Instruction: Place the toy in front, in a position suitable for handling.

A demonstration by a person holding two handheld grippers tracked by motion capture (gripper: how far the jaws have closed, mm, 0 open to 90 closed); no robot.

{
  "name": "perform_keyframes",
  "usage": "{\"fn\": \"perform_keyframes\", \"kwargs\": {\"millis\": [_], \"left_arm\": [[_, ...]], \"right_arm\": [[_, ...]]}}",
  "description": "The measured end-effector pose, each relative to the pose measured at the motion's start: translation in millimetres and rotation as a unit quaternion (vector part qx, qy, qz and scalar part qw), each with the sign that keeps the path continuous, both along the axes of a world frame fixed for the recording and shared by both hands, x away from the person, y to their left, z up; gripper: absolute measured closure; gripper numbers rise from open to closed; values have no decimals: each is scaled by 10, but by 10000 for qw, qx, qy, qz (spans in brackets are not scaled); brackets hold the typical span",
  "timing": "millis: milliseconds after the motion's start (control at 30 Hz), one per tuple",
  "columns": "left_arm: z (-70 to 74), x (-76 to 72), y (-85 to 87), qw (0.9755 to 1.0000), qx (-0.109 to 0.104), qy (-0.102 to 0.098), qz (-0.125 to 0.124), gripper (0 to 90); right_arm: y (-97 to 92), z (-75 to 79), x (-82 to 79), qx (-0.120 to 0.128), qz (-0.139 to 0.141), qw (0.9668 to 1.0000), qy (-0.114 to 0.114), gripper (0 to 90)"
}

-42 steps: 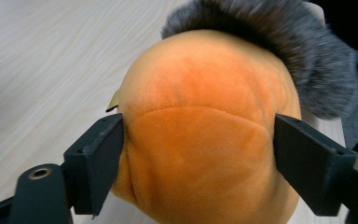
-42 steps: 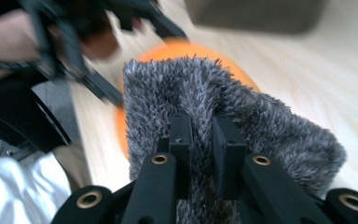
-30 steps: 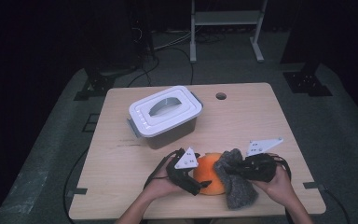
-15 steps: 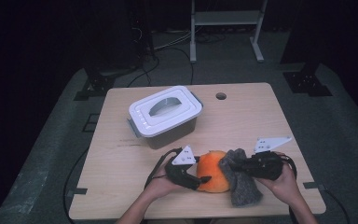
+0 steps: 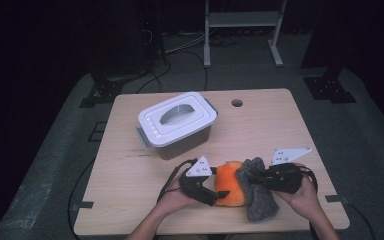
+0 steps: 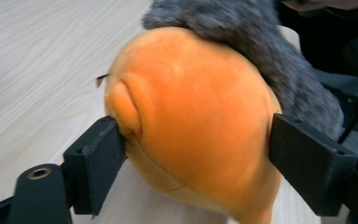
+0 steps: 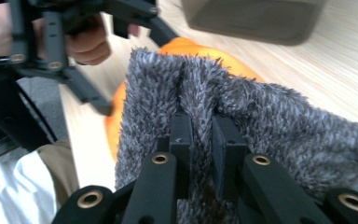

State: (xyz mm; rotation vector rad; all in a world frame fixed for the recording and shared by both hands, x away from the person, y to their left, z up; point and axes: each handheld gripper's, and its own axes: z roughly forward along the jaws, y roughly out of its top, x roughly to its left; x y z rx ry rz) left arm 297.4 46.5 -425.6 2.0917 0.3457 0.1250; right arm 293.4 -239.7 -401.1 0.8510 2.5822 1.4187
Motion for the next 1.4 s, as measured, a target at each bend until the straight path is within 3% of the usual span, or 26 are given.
{"fn": "perform_keyframes", "kwargs": {"millis": [167, 267, 400, 467, 833, 1033, 1133, 1267, 1400], "left_arm": [[8, -17, -13, 9998, 17, -162, 125, 280], [18, -5, -14, 9997, -60, -76, 235, 297], [18, -5, -51, 9994, -110, -20, 321, 299], [15, -4, -59, 9993, -81, -48, 352, 299], [-9, 51, -20, 9987, -150, 117, 469, 298], [-4, 53, -31, 9986, -154, 113, 503, 290], [-15, 61, -23, 9985, -107, 126, 517, 283], [-30, 93, 11, 9983, -151, 240, 510, 282], [-26, 87, 16, 9994, -41, 147, 318, 275]], "right_arm": [[-34, 0, 15, 39, -103, 9999, 17, 794], [-13, 109, -37, 34, -97, 9999, -127, 794], [108, 227, -126, 131, 126, 9993, -318, 795], [212, 215, -152, -45, 250, 9990, -370, 795], [93, 88, -117, -413, 281, 9987, -120, 796], [141, 173, -146, -162, 344, 9991, -205, 796], [215, 127, -142, -363, 495, 9980, -161, 793], [195, 80, -141, -398, 712, 9967, 53, 792], [80, 136, -114, -130, 506, 9986, 13, 792]]}}
